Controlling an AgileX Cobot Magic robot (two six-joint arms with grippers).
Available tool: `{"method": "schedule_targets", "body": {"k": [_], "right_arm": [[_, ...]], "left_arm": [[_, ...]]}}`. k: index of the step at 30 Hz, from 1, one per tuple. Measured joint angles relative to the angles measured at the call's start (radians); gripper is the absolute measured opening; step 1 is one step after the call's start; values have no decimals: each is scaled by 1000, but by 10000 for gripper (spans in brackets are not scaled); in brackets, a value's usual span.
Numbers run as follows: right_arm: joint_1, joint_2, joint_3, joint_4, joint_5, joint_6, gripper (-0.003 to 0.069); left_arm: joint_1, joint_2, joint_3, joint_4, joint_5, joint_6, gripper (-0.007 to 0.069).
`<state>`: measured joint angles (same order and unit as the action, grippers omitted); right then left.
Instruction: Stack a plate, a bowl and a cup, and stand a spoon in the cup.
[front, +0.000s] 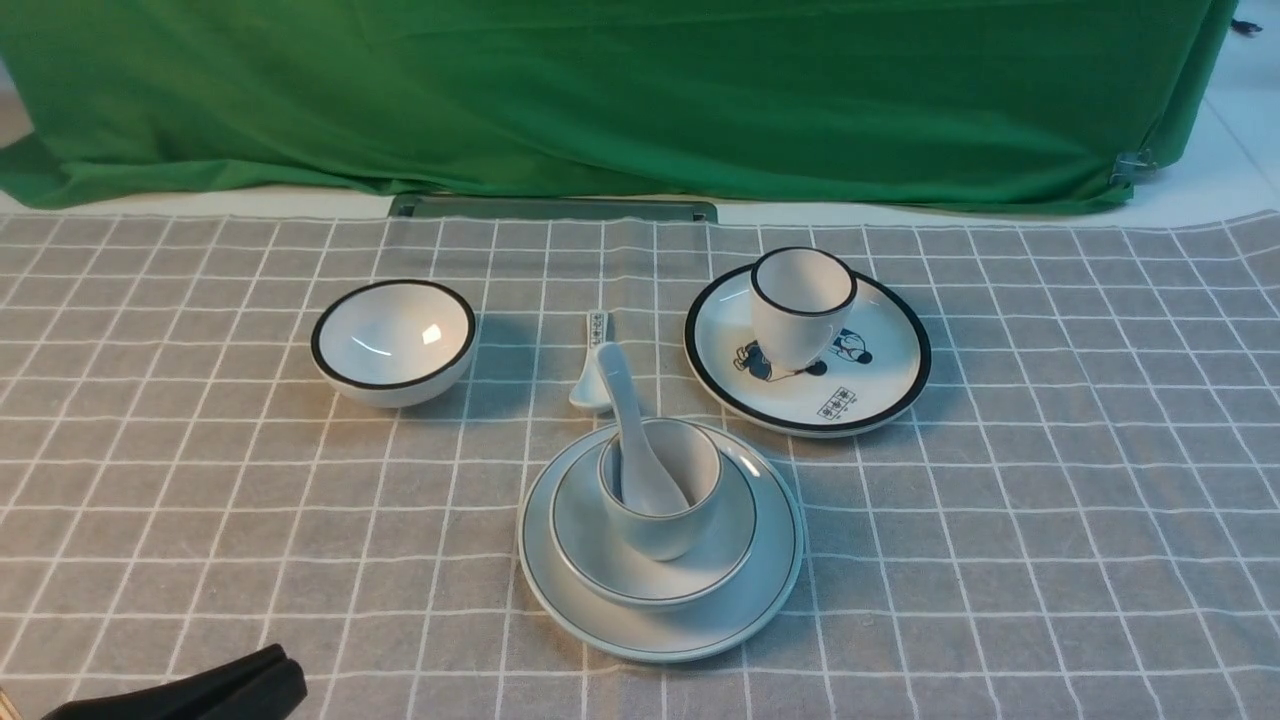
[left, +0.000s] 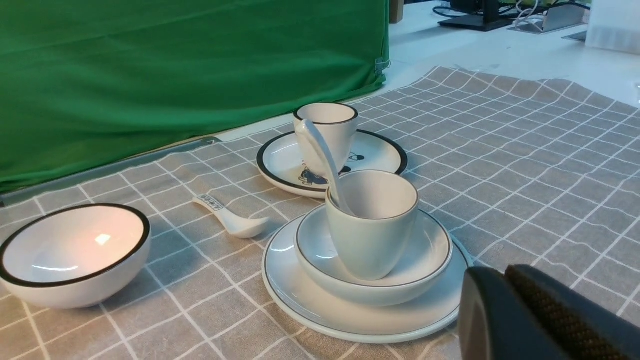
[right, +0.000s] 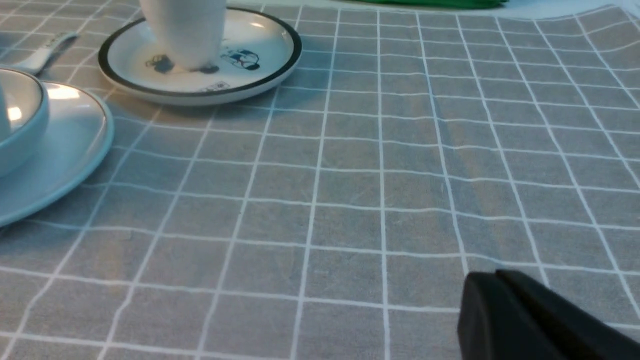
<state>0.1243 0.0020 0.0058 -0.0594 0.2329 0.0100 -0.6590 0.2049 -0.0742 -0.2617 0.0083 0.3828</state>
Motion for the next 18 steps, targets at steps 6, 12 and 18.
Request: {"method": "schedule_targets", "body": {"k": [6, 12, 18], "right_arm": [[0, 0, 0, 0, 1, 0, 20], [0, 0, 0, 0, 1, 0, 32], [0, 0, 0, 0, 1, 0, 35]], "left_arm": [[0, 0, 0, 0, 0, 1, 11], [0, 0, 0, 0, 0, 2, 11], [0, 0, 0, 0, 0, 2, 11]]}}
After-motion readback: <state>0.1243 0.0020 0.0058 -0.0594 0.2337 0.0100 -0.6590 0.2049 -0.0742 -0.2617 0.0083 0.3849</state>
